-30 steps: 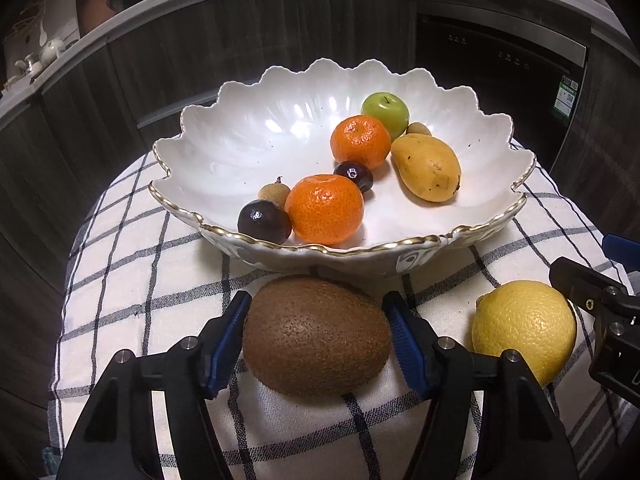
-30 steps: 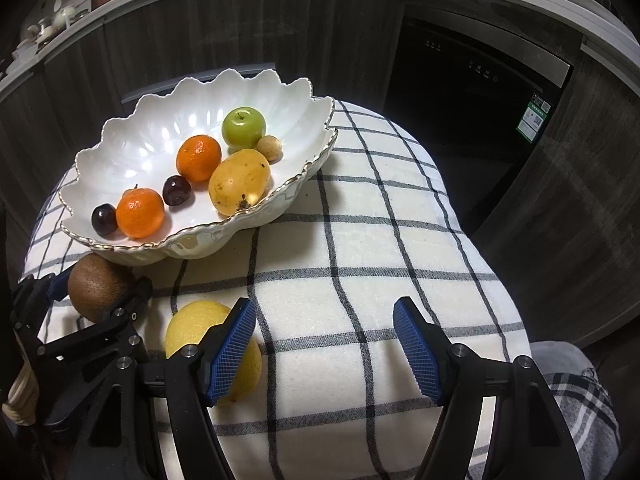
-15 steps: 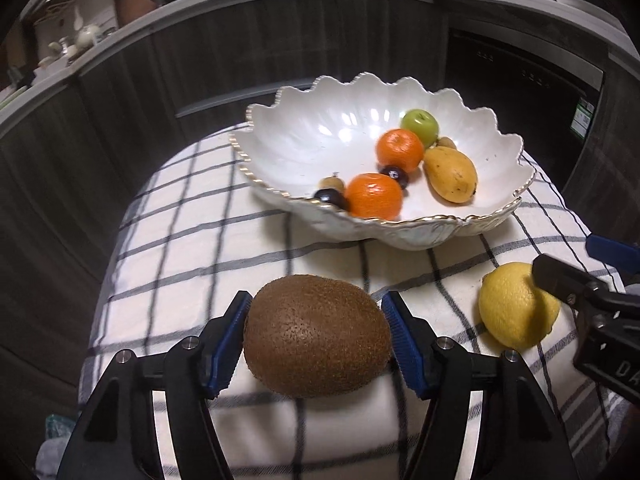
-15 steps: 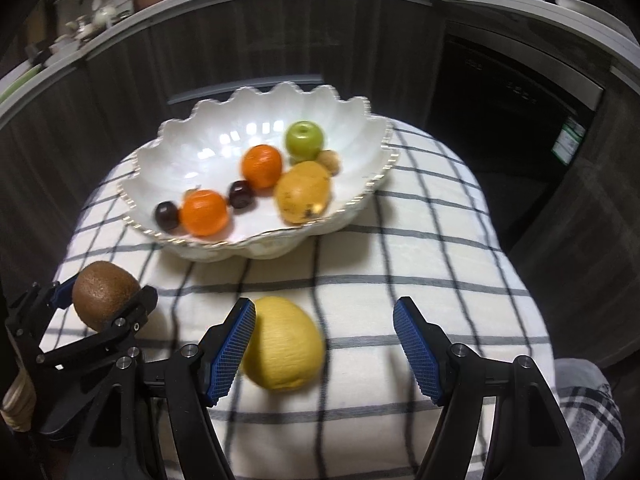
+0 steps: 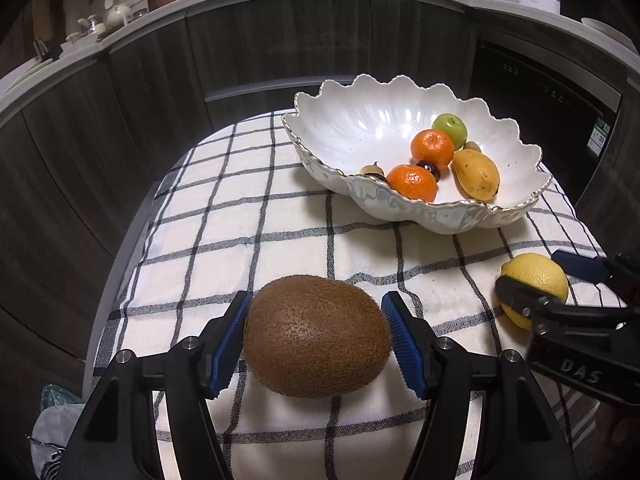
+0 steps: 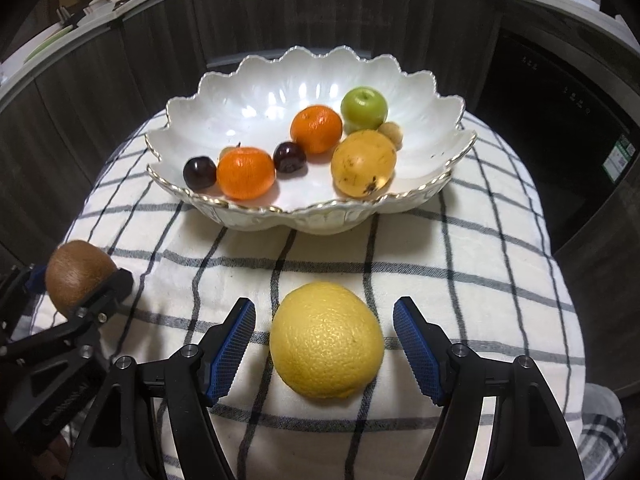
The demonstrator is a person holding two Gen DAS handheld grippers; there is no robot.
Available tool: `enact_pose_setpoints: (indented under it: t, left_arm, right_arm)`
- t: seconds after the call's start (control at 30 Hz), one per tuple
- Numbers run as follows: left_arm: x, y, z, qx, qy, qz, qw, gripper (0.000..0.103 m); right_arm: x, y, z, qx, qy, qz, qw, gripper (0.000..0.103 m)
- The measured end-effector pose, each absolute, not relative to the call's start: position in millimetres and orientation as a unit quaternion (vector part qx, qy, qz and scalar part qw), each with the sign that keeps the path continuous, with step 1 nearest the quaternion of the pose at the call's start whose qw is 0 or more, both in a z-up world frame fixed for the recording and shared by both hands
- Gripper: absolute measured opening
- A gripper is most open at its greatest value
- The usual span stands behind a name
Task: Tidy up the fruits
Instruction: 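Grasp the brown kiwi with the left tool while the right tool grasps the lemon, then carry the kiwi and lemon over the white bowl with both tools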
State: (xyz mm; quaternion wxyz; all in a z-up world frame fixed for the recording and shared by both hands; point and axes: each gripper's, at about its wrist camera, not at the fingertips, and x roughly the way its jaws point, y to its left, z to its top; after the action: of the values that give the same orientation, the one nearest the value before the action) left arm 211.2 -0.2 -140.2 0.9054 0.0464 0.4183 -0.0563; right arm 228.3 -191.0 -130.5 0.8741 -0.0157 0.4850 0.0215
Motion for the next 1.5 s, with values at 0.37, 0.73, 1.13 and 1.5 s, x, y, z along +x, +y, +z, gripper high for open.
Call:
enact_pose_setpoints:
  t: [0.37,0.73,1.13,1.5]
  left_arm:
    - [211.0,0.3,-139.5,0.046,0.419,-0.057,0.905,0.065]
    - [208.1,-6.6,-127.2,0.049,0.407,-0.06,0.91,0.065]
    - [222.0,-18.6,-93.0,0.037,0.378,-0.074,0.922,0.065]
    - [282.0,-36.8,-60.5,0.028,0.343,-0.091,0.935,0.066]
  right_arm:
    - [230.5,-194.7,-154.1,-0.014,0.504,0.025,0.863,0.057]
    - [221.4,-200.1,-129.4,0.002,0.482,0.03,0.875,0.056]
    - [232.1,-203.0,-74.2,-0.004,0.434,0.035,0.9,0.056]
    - [288.5,-219.7,-39.5,-0.019,0.401,0.026,0.915,0.056]
